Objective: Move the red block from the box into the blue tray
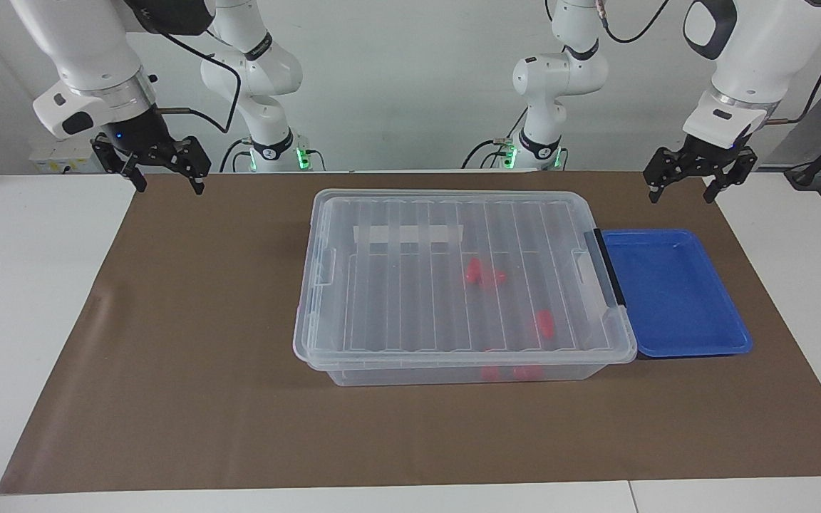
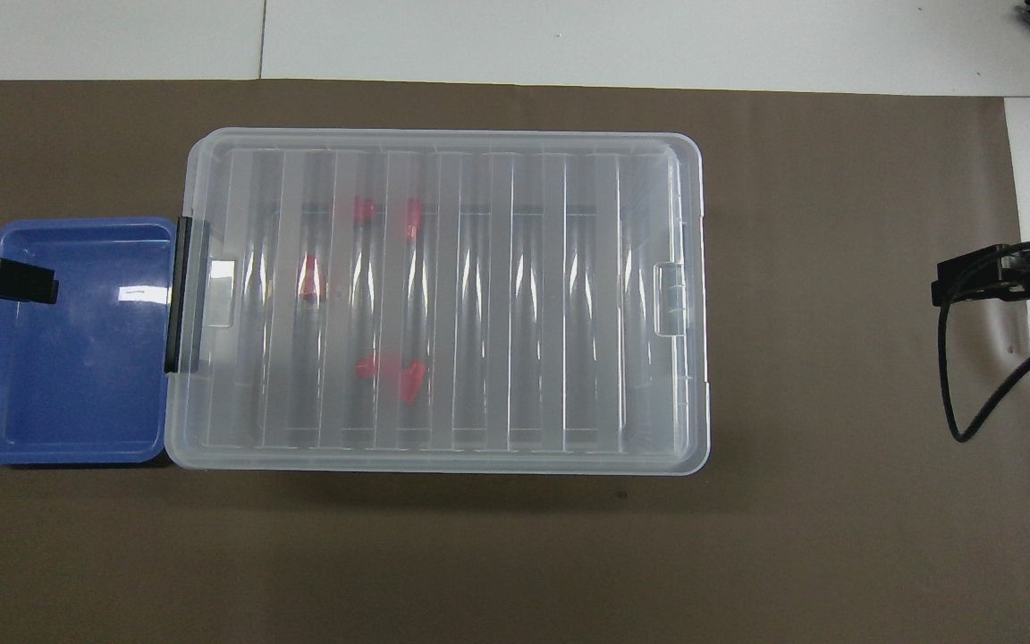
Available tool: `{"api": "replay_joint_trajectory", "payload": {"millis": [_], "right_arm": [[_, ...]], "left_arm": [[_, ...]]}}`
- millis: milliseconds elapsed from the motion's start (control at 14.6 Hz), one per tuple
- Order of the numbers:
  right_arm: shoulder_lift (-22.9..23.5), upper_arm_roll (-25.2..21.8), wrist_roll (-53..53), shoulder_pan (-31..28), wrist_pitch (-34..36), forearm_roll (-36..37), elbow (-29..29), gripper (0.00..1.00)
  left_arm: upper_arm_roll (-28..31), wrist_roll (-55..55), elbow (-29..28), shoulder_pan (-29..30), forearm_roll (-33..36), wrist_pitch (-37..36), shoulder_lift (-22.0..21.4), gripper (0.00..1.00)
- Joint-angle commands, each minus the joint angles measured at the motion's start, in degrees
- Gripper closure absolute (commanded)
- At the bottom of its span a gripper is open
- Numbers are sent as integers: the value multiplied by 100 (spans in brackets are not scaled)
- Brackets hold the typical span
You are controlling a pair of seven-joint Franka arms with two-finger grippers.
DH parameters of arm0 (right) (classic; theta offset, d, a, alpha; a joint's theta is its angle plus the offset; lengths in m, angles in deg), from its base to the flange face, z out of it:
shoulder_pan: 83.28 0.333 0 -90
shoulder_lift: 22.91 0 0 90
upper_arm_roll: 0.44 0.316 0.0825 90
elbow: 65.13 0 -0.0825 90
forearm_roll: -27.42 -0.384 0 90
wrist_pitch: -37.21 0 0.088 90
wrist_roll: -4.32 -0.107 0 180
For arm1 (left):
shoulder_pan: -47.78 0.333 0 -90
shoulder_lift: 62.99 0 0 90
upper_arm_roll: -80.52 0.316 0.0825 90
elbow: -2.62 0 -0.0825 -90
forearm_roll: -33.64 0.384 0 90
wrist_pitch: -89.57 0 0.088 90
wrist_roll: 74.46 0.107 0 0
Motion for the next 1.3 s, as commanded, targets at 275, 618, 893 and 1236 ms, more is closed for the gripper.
{"api": "replay_joint_trajectory", "payload": {"millis": [275,618,893,1236], "right_arm": [[-120,0,-126,-99,-53,-13,-132,0],[-216,61,-215,6,-692,-4,-735,0],[-269,106,-618,497,-1501,-4,-1299,1],[73,106,-1181,1077,-2627,-4,-1749,1]], "left_arm": [[146,43,-120,-120,-93,162,-75,0],[146,43,-120,-129,-93,170,-75,0],[146,43,-120,-129,-93,170,-75,0],[155,51,-138,-129,-93,205,-75,0]]}}
